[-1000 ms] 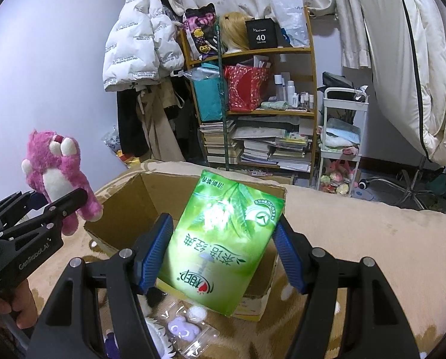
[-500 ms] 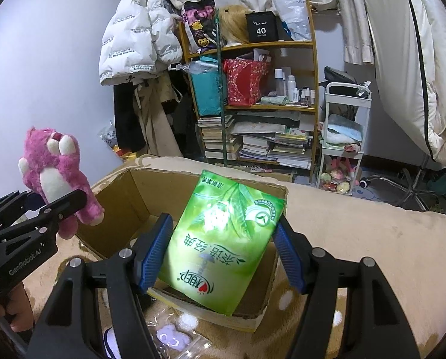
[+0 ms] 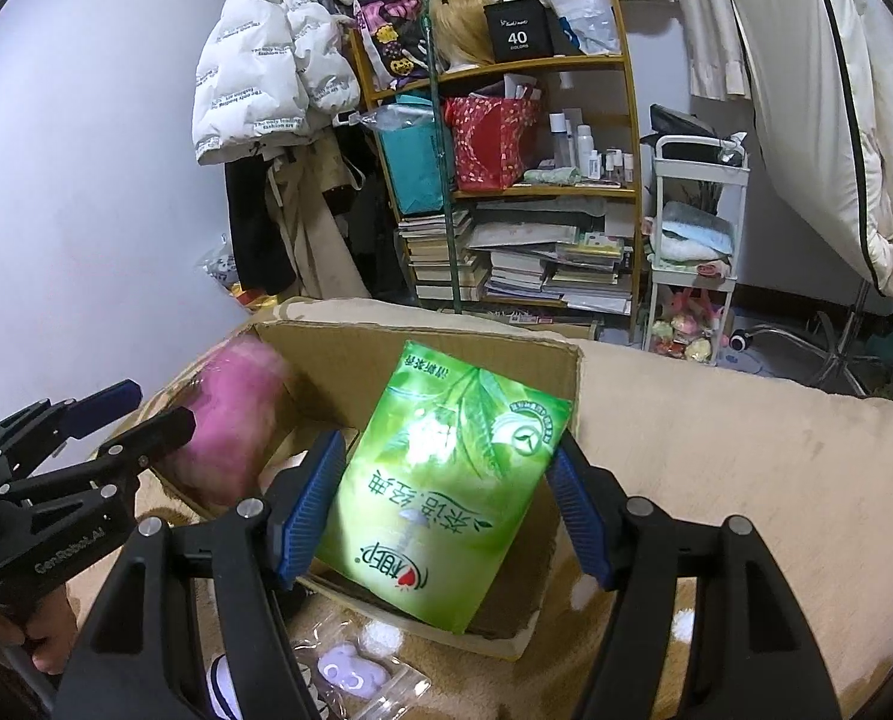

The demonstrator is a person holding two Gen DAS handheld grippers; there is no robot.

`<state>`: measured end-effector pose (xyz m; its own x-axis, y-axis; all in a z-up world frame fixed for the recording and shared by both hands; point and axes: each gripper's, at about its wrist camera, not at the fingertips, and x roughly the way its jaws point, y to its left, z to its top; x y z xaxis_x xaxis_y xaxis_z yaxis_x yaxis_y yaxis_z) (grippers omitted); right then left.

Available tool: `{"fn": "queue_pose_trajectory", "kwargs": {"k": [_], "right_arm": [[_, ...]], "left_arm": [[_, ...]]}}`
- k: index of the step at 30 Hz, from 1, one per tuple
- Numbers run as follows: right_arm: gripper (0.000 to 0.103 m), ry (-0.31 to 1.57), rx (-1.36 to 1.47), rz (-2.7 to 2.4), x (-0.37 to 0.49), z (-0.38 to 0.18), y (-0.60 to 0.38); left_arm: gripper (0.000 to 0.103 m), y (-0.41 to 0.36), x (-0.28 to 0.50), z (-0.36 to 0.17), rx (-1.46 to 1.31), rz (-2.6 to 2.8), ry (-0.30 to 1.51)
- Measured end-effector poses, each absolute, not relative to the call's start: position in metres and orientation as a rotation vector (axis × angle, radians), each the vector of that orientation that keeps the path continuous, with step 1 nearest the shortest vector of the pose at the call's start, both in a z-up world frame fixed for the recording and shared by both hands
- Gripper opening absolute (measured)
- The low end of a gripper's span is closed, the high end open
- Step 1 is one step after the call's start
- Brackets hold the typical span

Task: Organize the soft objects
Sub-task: 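Open both grippers to drop the pink bear and tissue pack into the box, then move both grippers back toward the purple-white plush beside the box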

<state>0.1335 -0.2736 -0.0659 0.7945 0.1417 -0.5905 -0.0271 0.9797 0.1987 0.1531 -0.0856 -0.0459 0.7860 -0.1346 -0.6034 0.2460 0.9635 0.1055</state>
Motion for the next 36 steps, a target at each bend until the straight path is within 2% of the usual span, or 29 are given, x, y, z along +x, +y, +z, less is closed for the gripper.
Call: {"fn": "queue_pose_trajectory", "kwargs": {"k": [6,10,15,18,25,36], "right_arm": [[0.074,0.67,0.2,0.105,0.135,-0.072,-0.276],[0.088,0.654,0.204,0.111,0.13,-0.068,-0.276],[0.094,0.646,0.227,0.098,0.122,-0.063,-0.279],[0.101,0.635,0.244,0.093,0.115,-0.058,-0.281],[0.103,0.628,0.252,0.08,0.098,-0.047,-0.281],[0.103,0.649,0.228,0.081,0.062,-0.023,-0.272]], "left_arm": [[0.074,-0.081,0.148,-0.049,0.184,-0.18,0.651],[0.082,-0.081,0.142,-0.049,0.204,-0.168,0.655],[0.087,-0.077,0.132,-0.046,0.209,-0.174,0.658],[0.09,-0.074,0.125,-0.044,0.208,-0.17,0.663],[0.099,-0.063,0.106,-0.029,0.183,-0.198,0.672],[0.1,-0.049,0.065,-0.02,0.177,-0.231,0.758]]}}
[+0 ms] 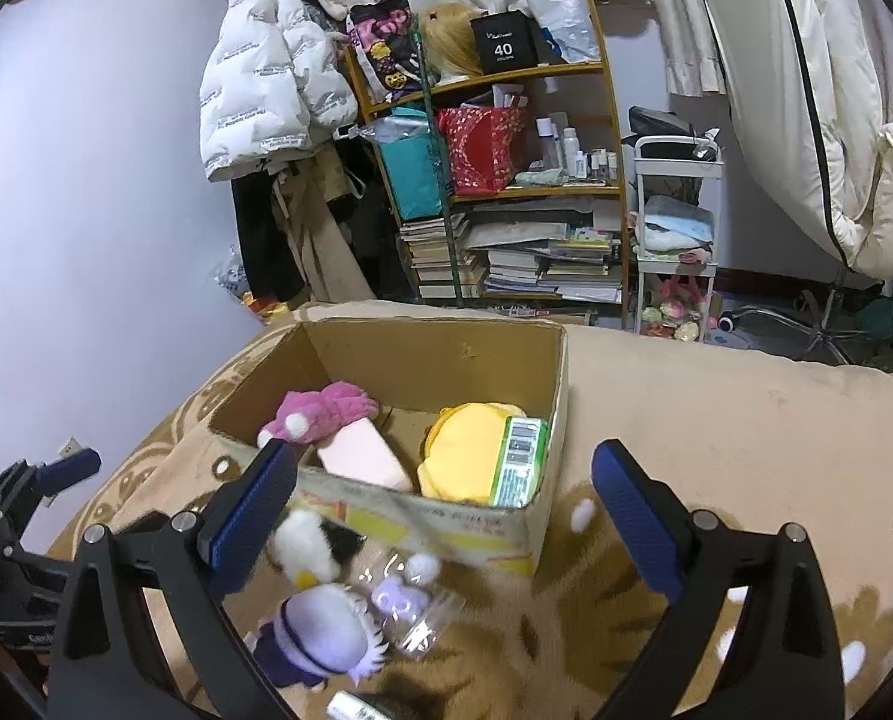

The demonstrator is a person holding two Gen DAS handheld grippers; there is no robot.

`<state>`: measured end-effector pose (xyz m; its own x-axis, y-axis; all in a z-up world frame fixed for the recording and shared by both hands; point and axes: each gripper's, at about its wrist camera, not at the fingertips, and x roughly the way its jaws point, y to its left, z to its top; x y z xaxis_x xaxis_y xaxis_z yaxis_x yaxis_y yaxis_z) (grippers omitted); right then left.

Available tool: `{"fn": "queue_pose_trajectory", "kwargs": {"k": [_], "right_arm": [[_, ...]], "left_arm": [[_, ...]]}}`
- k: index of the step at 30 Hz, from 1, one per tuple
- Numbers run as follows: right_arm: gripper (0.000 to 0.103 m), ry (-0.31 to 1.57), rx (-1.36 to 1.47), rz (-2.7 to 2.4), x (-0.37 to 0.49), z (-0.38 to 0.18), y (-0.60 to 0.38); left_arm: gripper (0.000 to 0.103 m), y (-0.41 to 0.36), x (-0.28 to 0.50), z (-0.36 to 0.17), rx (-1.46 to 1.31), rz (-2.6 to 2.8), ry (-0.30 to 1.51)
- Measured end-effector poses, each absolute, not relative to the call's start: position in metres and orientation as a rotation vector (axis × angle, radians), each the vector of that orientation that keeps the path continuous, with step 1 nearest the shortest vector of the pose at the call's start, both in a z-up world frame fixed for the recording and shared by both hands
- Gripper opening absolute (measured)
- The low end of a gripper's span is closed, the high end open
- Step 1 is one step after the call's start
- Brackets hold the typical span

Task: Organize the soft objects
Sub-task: 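Move both grippers back toward the purple-white plush beside the box, then grasp the purple-white blindfolded doll with the left gripper while the right gripper grasps the white tissue pack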

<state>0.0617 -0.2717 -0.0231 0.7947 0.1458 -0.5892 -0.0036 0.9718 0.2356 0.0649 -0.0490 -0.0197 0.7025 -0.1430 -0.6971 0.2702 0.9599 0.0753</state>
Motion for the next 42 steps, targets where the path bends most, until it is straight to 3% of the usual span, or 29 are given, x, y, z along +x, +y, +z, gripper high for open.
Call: {"fn": "queue_pose_trajectory", "kwargs": {"k": [12,42], "right_arm": [[0.103,0.75,0.217,0.078,0.026,-0.016,-0.26],[0.1,1.169,0.413,0.141,0.038,-0.114,-0.246]], "left_arm": [[0.1,-0.043,0.033,-0.018,0.216,-0.212,0.836],[0.1,-0.05,0.08,-0.11,0.16,-0.294,1.27]]}}
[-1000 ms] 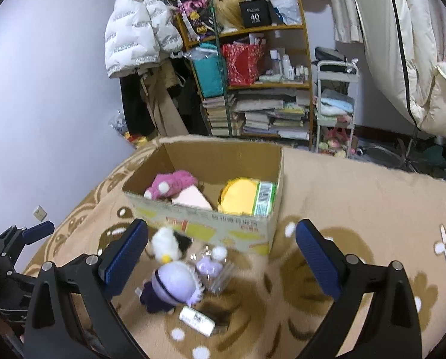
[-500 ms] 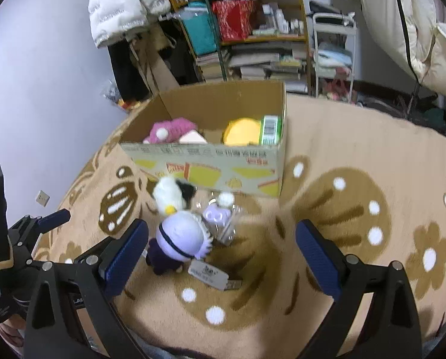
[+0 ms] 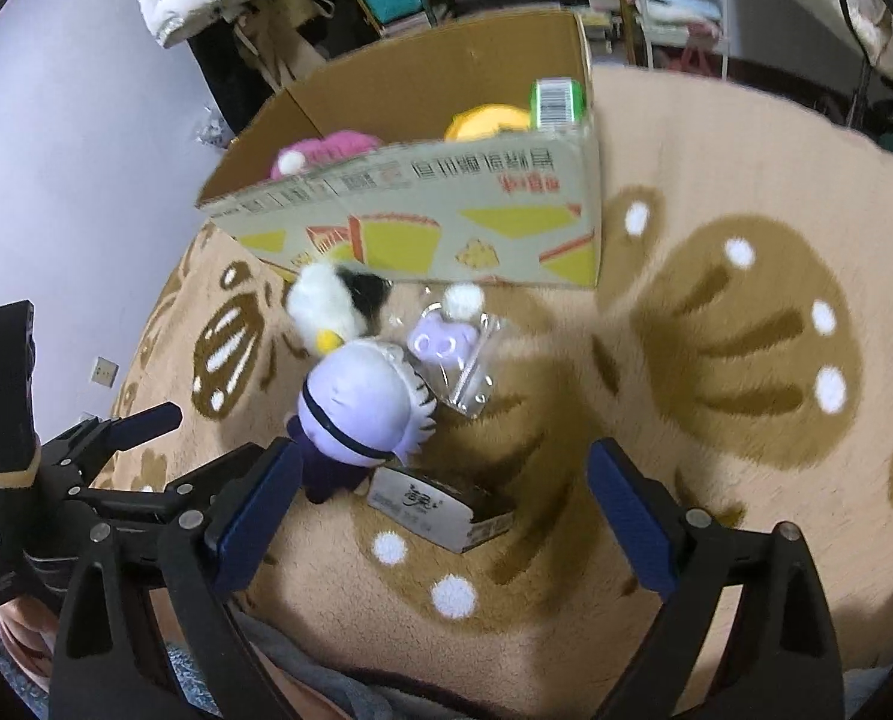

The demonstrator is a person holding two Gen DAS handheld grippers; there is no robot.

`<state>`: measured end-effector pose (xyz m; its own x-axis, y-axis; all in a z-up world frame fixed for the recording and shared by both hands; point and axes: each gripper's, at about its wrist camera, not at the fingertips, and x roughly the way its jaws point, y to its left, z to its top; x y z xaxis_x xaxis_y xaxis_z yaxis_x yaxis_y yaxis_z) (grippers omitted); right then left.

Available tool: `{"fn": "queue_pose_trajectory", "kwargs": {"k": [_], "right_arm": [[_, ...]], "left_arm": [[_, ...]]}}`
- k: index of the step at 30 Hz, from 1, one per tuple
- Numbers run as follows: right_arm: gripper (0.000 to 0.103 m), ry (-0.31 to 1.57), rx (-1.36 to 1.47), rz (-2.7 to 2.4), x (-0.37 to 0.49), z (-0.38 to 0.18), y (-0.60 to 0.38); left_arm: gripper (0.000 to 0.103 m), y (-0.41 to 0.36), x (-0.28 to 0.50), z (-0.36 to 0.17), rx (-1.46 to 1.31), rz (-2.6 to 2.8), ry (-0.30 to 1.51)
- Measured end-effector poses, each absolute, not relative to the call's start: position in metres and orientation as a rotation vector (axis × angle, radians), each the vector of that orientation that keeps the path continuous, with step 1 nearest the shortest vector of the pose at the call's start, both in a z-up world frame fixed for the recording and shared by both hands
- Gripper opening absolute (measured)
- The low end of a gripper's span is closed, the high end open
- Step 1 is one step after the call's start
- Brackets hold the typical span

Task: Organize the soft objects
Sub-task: 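Grasp the purple-white blindfolded doll with the left gripper while the right gripper grasps the white tissue pack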

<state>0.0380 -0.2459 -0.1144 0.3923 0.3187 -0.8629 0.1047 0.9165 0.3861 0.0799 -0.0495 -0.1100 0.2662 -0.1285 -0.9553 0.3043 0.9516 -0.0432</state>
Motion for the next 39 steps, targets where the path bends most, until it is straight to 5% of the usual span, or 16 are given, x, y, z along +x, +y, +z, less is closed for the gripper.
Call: {"fn": "queue_pose_trajectory", "kwargs": {"k": [14,22,32,39], "right_arm": [[0.1,1.279,0.493,0.18,0.045,-0.148,-0.242],[0.059,1.336,0.443,0.185,0.048,-0.161,-0.227],[0.056,1.302,0.399,0.156,0.051,-0.159,-0.222],[0.055,1.257,0.371,0.154,0.052,-0.151,-0.224]], "left_arm": [[0.1,-0.065,0.092,-0.144,0.216,-0.322,1.364],[0.1,-0.076,0.092,-0.157,0.251,-0.344,1.403],[0.098,-0.089,0.102,-0.172,0.255,-0.361,1.401],[0.075,-0.102,0.103,-0.177,0.253,-0.413,1.389]]}}
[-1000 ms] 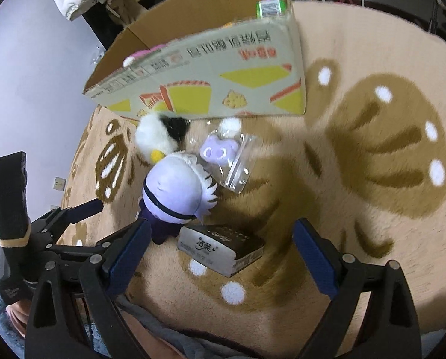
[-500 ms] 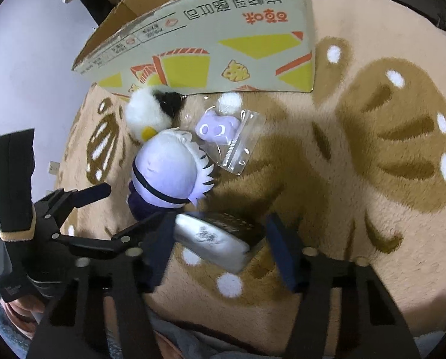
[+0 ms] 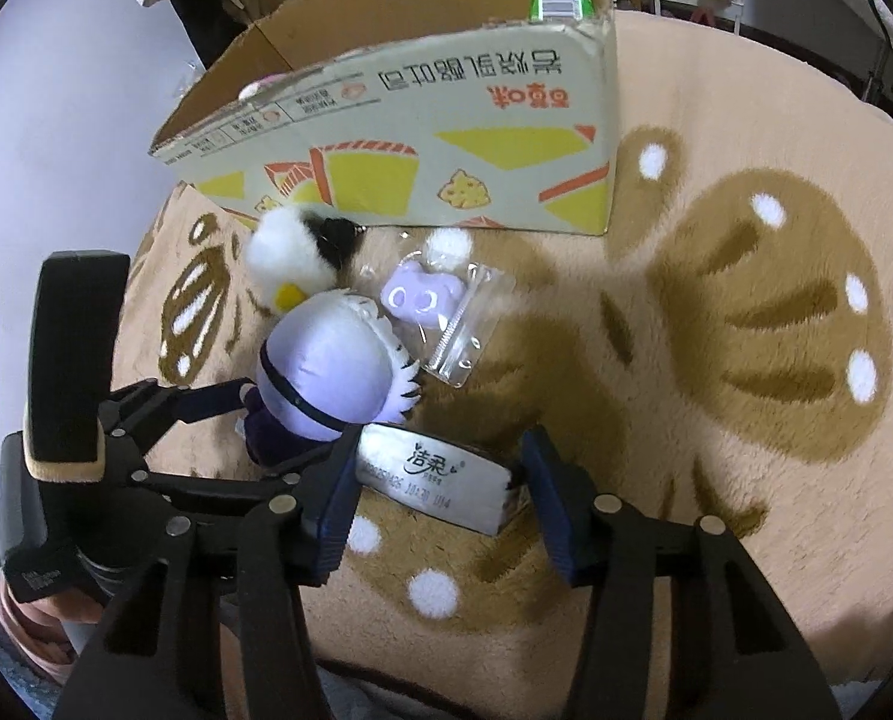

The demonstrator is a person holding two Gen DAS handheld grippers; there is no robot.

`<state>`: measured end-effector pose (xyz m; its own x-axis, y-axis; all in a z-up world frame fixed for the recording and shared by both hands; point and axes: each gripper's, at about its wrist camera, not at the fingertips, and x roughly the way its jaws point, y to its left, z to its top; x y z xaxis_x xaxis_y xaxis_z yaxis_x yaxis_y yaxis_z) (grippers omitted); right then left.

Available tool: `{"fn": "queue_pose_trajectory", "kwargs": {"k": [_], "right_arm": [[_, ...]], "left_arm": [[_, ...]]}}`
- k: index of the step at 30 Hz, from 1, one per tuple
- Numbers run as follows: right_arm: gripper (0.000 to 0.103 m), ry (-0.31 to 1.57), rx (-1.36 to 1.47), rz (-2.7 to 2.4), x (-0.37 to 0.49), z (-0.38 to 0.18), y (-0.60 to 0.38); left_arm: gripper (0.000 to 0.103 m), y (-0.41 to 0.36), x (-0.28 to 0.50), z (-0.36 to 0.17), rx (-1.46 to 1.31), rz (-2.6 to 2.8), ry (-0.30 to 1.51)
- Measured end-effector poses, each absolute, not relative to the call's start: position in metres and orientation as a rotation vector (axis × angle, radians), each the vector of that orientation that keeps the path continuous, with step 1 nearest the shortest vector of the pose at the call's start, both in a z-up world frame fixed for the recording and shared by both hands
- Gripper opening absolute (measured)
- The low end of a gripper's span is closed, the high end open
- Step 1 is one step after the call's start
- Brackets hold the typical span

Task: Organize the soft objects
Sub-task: 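Grasp the purple-white blindfolded doll with the left gripper while the right gripper grasps the white tissue pack, then lift the doll and white tissue pack and carry both over the box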

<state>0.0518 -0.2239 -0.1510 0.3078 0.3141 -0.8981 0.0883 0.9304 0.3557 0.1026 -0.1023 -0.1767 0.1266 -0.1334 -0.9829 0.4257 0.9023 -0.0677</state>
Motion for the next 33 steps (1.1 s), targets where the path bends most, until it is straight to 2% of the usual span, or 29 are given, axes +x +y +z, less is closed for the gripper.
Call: {"fn": "queue_pose_trajectory", "kwargs": {"k": [3,5,8,10,21,26,33], "right_arm": [[0.055,1.236,0.374,0.156,0.052,-0.148,-0.225],[0.055,1.215,0.375,0.164,0.053,-0.141,-0.231],[0.055,1.174,0.365,0.177,0.052,-0.128,-0.243],[0.055,1.151,0.364,0.185,0.054,-0.121,-0.243],[0.054,1.03,0.355,0.19,0.044,-0.093,-0.254],[0.054,0.925,0.357,0.184,0.035,-0.083,-0.255],[0.054,0.762,0.32,0.171,0.028,-0.059,-0.254]], "left_arm": [[0.065,-0.107,0.098,-0.171,0.24,-0.426,1.374],[0.053,-0.109,0.097,-0.168,0.24,-0.412,1.363],[0.046,-0.108,0.098,-0.166,0.22,-0.395,1.36],[0.038,-0.104,0.097,-0.162,0.205,-0.384,1.354],[0.036,-0.084,0.081,-0.119,0.171,-0.358,1.209],[0.036,-0.046,0.061,-0.088,0.138,-0.327,1.076],[0.036,-0.036,0.048,-0.054,0.134,-0.275,0.877]]}}
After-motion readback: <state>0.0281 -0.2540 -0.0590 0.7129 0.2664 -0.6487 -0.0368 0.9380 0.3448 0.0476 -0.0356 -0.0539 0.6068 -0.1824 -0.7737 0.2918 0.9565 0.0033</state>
